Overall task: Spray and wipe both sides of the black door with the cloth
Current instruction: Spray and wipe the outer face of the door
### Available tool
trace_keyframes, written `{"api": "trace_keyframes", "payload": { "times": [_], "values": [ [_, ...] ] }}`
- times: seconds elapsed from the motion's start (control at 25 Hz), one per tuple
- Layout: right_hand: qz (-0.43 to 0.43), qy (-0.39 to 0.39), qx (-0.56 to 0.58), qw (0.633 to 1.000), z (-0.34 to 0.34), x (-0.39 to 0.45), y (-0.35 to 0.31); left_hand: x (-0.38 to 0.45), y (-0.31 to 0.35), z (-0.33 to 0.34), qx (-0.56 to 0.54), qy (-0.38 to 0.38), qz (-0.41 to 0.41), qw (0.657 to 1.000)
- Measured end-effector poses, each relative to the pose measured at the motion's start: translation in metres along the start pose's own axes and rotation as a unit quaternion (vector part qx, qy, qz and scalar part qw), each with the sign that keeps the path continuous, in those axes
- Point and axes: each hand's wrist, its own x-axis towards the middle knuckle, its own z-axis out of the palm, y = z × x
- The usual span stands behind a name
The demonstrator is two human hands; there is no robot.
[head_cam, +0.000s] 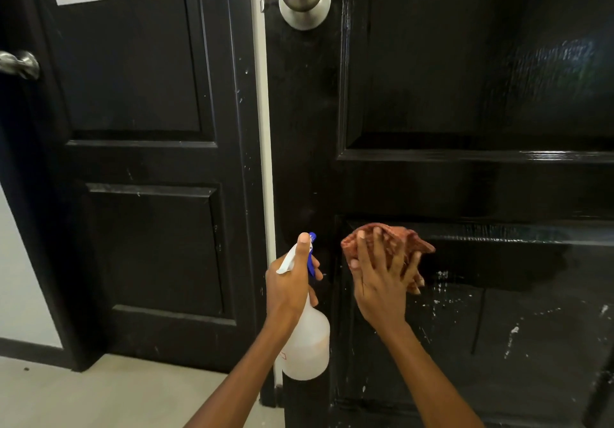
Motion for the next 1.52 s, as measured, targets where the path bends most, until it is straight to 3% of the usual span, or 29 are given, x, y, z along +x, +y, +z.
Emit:
{"api": "trace_keyframes", "payload": {
  "times": [0.08, 0.28, 0.44, 0.56, 0.64, 0.8, 0.96, 1.08, 1.2, 1.32, 1.44, 1.52],
  "values": [
    [-0.049, 0.010, -0.012, 0.999, -0.003, 0.024, -0.017, -0.005, -0.005, -0.008, 0.000, 0.019, 0.004, 1.000],
    [-0.051, 0.026, 0.003, 0.998, 0.002, 0.029, -0.038, -0.016, -0.027, -0.016, 0.003, 0.056, -0.014, 0.998],
    [-0.143, -0.065, -0.030, 0.987, 0.021, -0.050, -0.003, -0.024, -0.042, -0.012, 0.010, 0.052, -0.025, 0.998],
    [-0.242, -0.155, -0.090, 0.954, 0.027, -0.114, 0.033, -0.033, -0.047, -0.014, 0.019, 0.045, -0.032, 0.998],
    [-0.254, -0.172, -0.111, 0.945, 0.026, -0.128, 0.042, -0.035, -0.048, -0.017, 0.022, 0.047, -0.031, 0.998],
    [-0.197, -0.141, -0.103, 0.965, 0.025, -0.090, 0.018, -0.031, -0.046, -0.027, 0.020, 0.059, -0.011, 0.998],
    [-0.138, -0.020, -0.046, 0.989, -0.003, 0.020, -0.027, -0.030, -0.041, -0.036, 0.012, 0.095, 0.017, 0.995],
    [-0.125, 0.023, -0.028, 0.992, -0.019, 0.096, -0.076, -0.024, -0.043, -0.046, 0.015, 0.136, 0.032, 0.990],
    [-0.138, 0.039, -0.017, 0.990, -0.011, 0.114, -0.106, -0.018, -0.047, -0.059, 0.025, 0.153, 0.044, 0.987],
    [-0.271, -0.004, -0.027, 0.962, 0.021, 0.057, -0.098, -0.016, -0.054, -0.072, 0.029, 0.161, 0.047, 0.985],
    [-0.422, -0.133, -0.084, 0.893, 0.056, -0.032, -0.073, -0.023, -0.059, -0.080, 0.040, 0.171, 0.037, 0.984],
    [-0.462, -0.204, -0.102, 0.857, 0.065, -0.072, -0.060, -0.031, -0.062, -0.083, 0.054, 0.169, 0.027, 0.984]
  ]
}}
